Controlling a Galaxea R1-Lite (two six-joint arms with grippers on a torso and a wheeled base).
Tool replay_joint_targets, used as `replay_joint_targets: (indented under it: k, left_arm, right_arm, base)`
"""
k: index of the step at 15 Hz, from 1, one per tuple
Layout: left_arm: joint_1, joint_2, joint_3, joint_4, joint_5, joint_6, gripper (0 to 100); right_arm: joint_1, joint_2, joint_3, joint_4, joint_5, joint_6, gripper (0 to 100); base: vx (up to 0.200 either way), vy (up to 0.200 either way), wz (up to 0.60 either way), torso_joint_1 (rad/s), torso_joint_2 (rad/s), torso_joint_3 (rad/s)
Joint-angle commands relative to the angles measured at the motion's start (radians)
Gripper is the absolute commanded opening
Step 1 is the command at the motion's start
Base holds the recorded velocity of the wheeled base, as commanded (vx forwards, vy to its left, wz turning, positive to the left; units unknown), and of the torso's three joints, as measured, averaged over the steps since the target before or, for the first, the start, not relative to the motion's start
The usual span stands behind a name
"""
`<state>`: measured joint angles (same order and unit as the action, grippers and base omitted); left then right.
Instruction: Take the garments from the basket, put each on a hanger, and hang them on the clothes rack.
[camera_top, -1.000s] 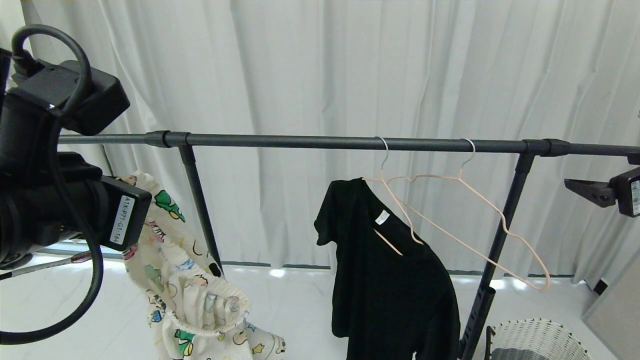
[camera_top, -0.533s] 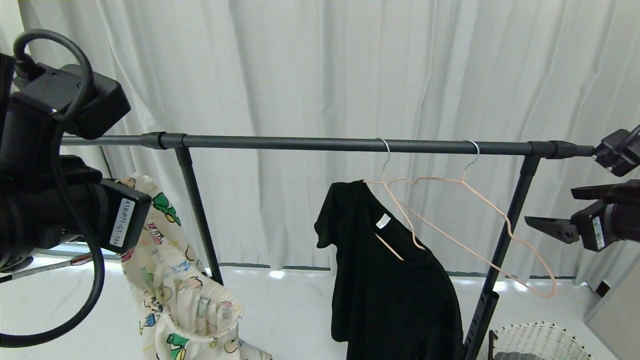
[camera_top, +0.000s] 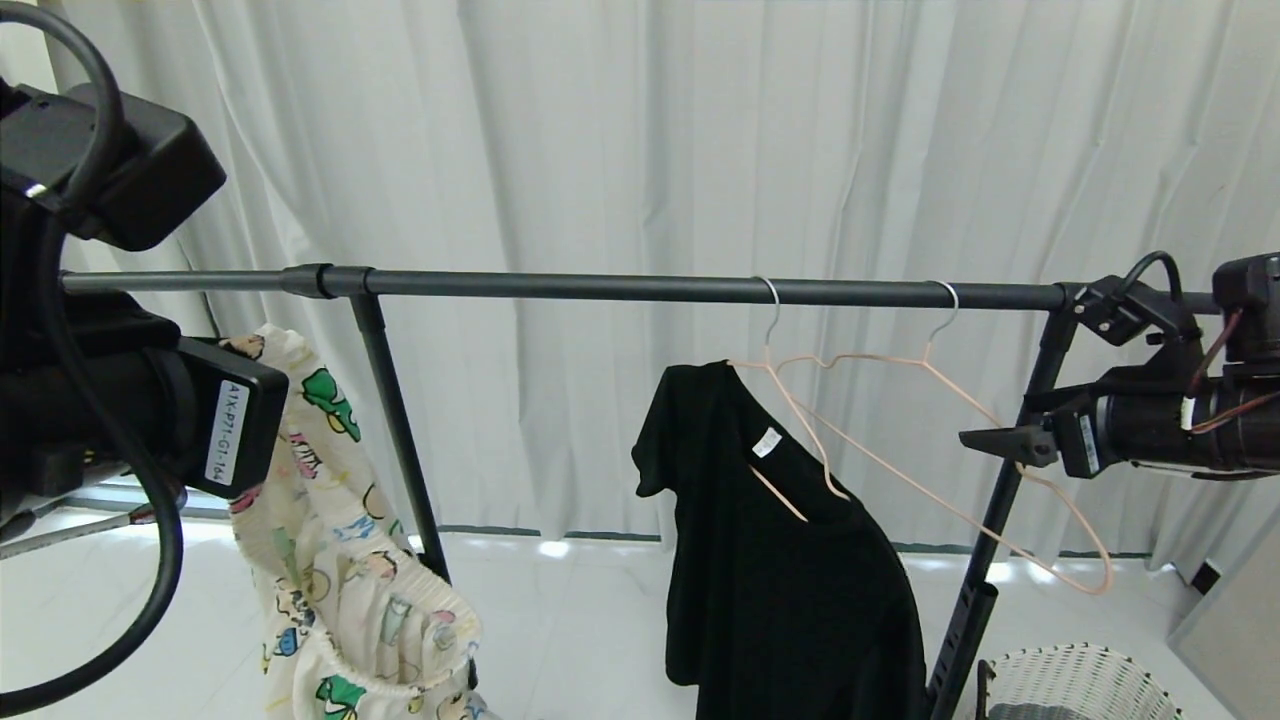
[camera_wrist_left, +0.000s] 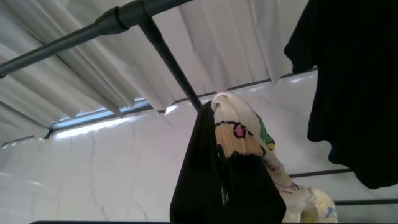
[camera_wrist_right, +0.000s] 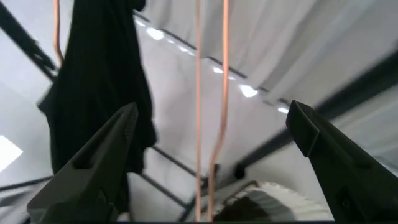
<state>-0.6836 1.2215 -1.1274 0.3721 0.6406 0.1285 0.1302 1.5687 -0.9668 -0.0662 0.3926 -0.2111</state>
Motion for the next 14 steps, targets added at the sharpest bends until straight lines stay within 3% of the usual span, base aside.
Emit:
replay_joint_targets:
  k: [1, 11, 12, 14]
  left_arm:
    - [-0.008, 0.0, 0.002, -0.001, 0.001, 0.0, 0]
    - [-0.01, 0.009, 0.0, -0.001, 0.001, 0.0, 0]
    - [-0.008, 0.009, 0.0, -0.001, 0.001, 0.0, 0]
    - [-0.008, 0.009, 0.0, -0.001, 0.001, 0.0, 0]
  right_arm:
    - [-0.003, 0.1, -0.033, 0.0, 0.006, 0.024, 100]
    - [-0.009, 0.137, -0.024, 0.006, 0.006, 0.094, 100]
    - [-0.009, 0.137, -0.023, 0.006, 0.006, 0.093, 0]
    - [-0.009, 0.14, -0.023, 0.006, 0.005, 0.093, 0]
  base:
    - [0.0, 0.0, 0.0, 0.0, 0.0, 0.0]
    - [0.0, 0.0, 0.0, 0.0, 0.0, 0.0]
    - [0.0, 0.0, 0.0, 0.0, 0.0, 0.0]
    - [0.0, 0.0, 0.0, 0.0, 0.0, 0.0]
